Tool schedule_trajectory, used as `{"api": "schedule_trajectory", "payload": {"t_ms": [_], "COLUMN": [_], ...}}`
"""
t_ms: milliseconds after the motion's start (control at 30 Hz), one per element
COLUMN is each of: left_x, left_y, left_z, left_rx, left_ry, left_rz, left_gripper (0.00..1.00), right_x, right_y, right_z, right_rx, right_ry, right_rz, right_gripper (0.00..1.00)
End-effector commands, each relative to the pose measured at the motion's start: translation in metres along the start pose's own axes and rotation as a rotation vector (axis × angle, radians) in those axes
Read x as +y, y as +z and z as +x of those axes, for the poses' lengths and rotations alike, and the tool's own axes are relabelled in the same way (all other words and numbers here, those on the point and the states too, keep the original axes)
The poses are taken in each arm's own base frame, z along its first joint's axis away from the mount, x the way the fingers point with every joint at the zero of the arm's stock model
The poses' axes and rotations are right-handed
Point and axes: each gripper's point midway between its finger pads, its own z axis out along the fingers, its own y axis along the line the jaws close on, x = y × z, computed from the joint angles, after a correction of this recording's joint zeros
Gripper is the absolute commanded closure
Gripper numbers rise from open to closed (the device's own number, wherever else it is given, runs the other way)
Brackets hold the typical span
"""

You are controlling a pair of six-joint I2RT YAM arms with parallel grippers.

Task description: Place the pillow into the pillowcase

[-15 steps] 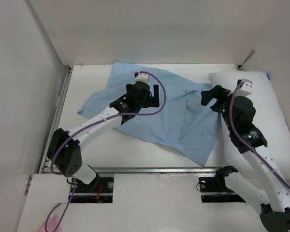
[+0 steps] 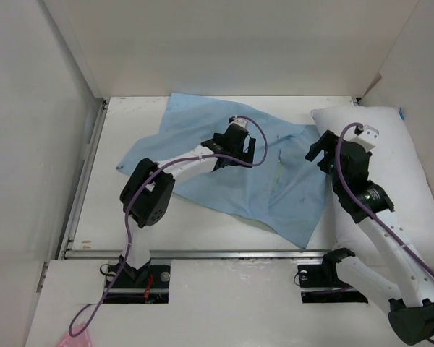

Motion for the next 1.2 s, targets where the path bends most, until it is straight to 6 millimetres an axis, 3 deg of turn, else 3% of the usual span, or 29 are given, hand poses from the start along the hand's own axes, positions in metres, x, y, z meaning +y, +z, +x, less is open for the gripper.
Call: {"api": "schedule_trajectory", "payload": {"t_ms": [0,200,333,467,567,600,667,767,800,867,933,967,1000,1033,1100,1133,1167], "left_x": [0.0,0.052,0.101,0.158,0.185,0.205,0.221,0.257,0.274,0.299,0.314,0.314,0.312,0.307,0.288,0.279,0.261], "left_y": [-0.001,0.033,0.046,0.038,0.035,0.031,0.022,0.003,-0.006,-0.022,-0.037,-0.041,-0.044,-0.05,-0.055,-0.058,-0.066], "left_z": [-0.012,0.009,0.028,0.045,0.056,0.064,0.064,0.063,0.065,0.068,0.064,0.064,0.058,0.042,0.023,0.012,-0.005], "left_rx": [-0.016,0.074,0.132,0.204,0.243,0.266,0.262,0.242,0.239,0.23,0.205,0.202,0.188,0.138,0.098,0.074,0.04], "left_ry": [0.001,-0.127,-0.19,-0.278,-0.356,-0.396,-0.434,-0.514,-0.549,-0.574,-0.614,-0.615,-0.621,-0.613,-0.553,-0.531,-0.502], "left_rz": [-0.019,-0.126,-0.28,-0.454,-0.493,-0.531,-0.554,-0.602,-0.627,-0.705,-0.737,-0.737,-0.723,-0.7,-0.651,-0.629,-0.575], "left_gripper": [0.0,0.03,0.13,0.15,0.15,0.15,0.15,0.11,0.11,0.11,0.11,0.11,0.11,0.09,0.05,0.03,0.01], "right_x": [-0.001,-0.009,-0.008,-0.009,-0.011,-0.013,-0.014,-0.014,-0.011,-0.011,-0.013,-0.015,-0.019,-0.025,-0.035,-0.05,-0.051], "right_y": [-0.002,0.012,0.014,0.012,0.013,0.013,0.015,0.026,0.028,0.04,0.046,0.053,0.058,0.062,0.082,0.09,0.095], "right_z": [-0.008,0.024,0.025,0.021,0.017,0.015,0.008,0.01,-0.002,0.003,-0.016,-0.012,-0.021,-0.043,-0.047,-0.056,-0.076], "right_rx": [-0.029,0.076,0.089,0.075,0.053,0.044,0.011,0.02,-0.006,0.025,-0.012,0.006,-0.008,-0.043,-0.003,0.004,-0.02], "right_ry": [0.044,-0.005,-0.005,0.001,0.005,0.004,0.004,-0.038,-0.041,-0.078,-0.082,-0.11,-0.115,-0.105,-0.165,-0.159,-0.143], "right_rz": [0.026,0.082,0.092,0.093,0.108,0.12,0.135,0.161,0.18,0.228,0.294,0.33,0.361,0.405,0.461,0.506,0.522], "right_gripper": [0.0,0.0,0.0,0.0,0.0,0.0,0.0,0.0,0.0,0.0,0.0,0.0,0.0,0.0,0.0,0.0,0.0]}}
